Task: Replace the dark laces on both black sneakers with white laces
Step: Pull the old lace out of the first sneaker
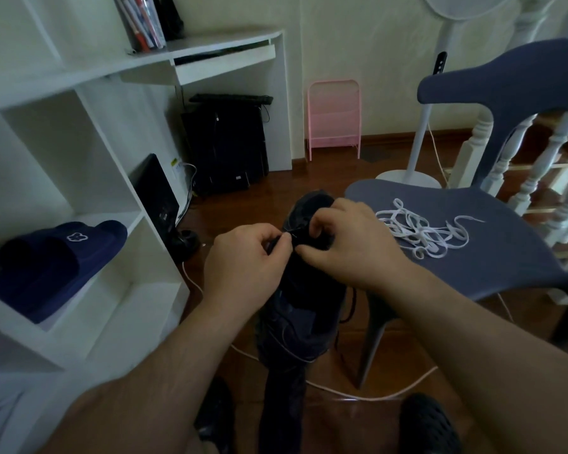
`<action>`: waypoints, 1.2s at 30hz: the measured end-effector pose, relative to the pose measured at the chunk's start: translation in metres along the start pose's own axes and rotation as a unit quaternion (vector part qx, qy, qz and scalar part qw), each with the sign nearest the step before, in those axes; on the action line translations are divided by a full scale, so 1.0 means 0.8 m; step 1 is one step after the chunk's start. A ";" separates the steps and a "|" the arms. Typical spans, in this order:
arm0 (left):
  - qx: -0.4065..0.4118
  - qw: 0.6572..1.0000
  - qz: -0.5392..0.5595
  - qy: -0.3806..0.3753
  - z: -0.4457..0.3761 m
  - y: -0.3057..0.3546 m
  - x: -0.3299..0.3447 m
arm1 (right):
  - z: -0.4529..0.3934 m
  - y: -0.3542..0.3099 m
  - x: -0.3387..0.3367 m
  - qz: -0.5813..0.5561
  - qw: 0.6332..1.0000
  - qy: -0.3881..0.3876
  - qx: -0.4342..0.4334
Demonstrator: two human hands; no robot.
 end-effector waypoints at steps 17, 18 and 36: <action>-0.043 0.999 0.006 0.030 -0.007 -0.013 -0.019 | -0.002 0.072 -0.042 -0.086 0.979 0.043 0.181; -0.047 0.998 0.006 0.032 -0.008 -0.014 -0.019 | -0.001 0.066 -0.043 -0.087 0.980 0.051 0.170; -0.097 0.992 0.055 0.060 -0.018 -0.031 -0.024 | -0.009 0.043 0.003 -0.095 0.990 0.032 0.099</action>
Point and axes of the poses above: each hand's wrist, its own z-axis away from the middle knuckle, its own x-axis out of the palm, y = z × x, the point moved 3 cm from there along -z, towards the middle knuckle, and after that the axes turned 1 degree about y, right-handed, at the moved point
